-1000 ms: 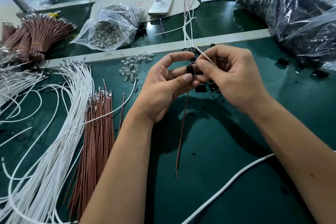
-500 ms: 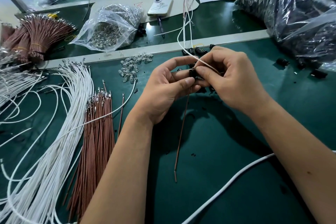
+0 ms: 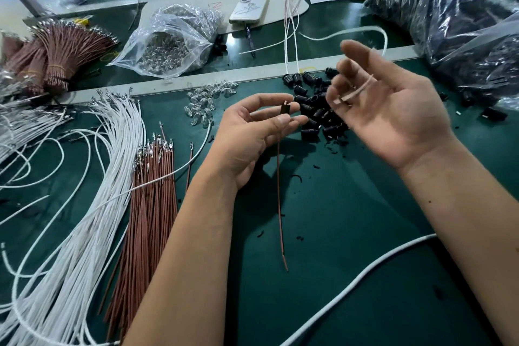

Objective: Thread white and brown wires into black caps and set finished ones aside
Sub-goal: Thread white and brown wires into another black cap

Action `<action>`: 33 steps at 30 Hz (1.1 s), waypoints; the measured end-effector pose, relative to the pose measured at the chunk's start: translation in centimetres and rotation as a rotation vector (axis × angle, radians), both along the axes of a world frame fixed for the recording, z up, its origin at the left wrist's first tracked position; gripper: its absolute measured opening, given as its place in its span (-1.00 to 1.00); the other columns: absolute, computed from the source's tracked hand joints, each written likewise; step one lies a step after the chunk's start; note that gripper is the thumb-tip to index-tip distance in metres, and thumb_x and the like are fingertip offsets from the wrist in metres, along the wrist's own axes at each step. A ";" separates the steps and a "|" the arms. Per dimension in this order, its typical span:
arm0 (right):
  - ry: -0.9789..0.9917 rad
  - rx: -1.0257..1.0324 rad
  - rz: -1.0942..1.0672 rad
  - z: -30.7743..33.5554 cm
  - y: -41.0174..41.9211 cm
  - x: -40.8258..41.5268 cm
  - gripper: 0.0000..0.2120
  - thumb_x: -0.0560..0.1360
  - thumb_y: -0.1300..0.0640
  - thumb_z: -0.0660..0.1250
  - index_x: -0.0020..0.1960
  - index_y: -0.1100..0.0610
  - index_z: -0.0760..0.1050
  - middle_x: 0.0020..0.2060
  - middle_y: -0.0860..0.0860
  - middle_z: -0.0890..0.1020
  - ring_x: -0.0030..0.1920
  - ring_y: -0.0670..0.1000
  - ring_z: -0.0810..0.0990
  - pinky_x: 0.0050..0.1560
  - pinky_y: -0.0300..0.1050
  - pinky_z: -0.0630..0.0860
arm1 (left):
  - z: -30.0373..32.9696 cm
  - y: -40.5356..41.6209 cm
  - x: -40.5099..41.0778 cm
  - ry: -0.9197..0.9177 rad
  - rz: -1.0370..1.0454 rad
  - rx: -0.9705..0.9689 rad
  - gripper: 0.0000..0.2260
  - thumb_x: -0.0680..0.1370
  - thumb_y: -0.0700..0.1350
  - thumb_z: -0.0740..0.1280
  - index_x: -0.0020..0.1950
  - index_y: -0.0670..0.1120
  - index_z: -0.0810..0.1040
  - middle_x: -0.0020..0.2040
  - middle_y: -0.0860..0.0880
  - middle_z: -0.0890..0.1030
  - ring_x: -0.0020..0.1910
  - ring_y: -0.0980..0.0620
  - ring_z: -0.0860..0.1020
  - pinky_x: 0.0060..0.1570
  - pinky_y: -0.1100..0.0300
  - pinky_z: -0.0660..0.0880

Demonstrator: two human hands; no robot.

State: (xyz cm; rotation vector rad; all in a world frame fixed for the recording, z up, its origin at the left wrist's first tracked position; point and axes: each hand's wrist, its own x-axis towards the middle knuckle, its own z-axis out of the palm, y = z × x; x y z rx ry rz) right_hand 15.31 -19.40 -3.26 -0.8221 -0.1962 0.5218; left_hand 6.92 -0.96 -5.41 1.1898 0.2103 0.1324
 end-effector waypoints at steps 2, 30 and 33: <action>-0.111 -0.186 -0.025 -0.2 0.2 -0.1 -0.57 0.74 -0.03 0.07 0.14 0.12 0.69 -0.16 -0.04 0.53 -0.18 -0.08 0.42 -0.04 -0.17 0.41 | 0.1 0.0 0.0 0.012 -0.003 -0.018 -0.76 0.56 -0.50 0.24 0.10 -0.28 0.61 0.14 -0.32 0.65 0.06 -0.22 0.69 0.11 0.14 0.62; -0.345 -0.351 -0.031 -1.2 1.0 -0.8 -0.82 0.50 0.14 0.43 -0.03 0.26 0.66 -0.30 0.06 0.68 -0.37 -0.06 0.55 -0.30 -0.21 0.55 | 0.7 -0.2 -0.4 0.010 -0.085 -0.062 -0.84 0.54 -0.45 0.30 0.05 -0.30 0.61 -0.08 -0.23 0.70 -0.16 -0.06 0.70 -0.07 0.25 0.63; -0.328 -0.374 -0.010 -1.1 1.0 -0.9 -0.80 0.49 0.14 0.43 -0.03 0.28 0.65 -0.31 0.05 0.68 -0.39 -0.08 0.54 -0.33 -0.23 0.54 | 0.7 -0.2 -0.4 0.014 -0.085 -0.066 -0.84 0.54 -0.45 0.30 0.04 -0.29 0.61 -0.11 -0.21 0.70 -0.17 -0.05 0.71 -0.10 0.27 0.61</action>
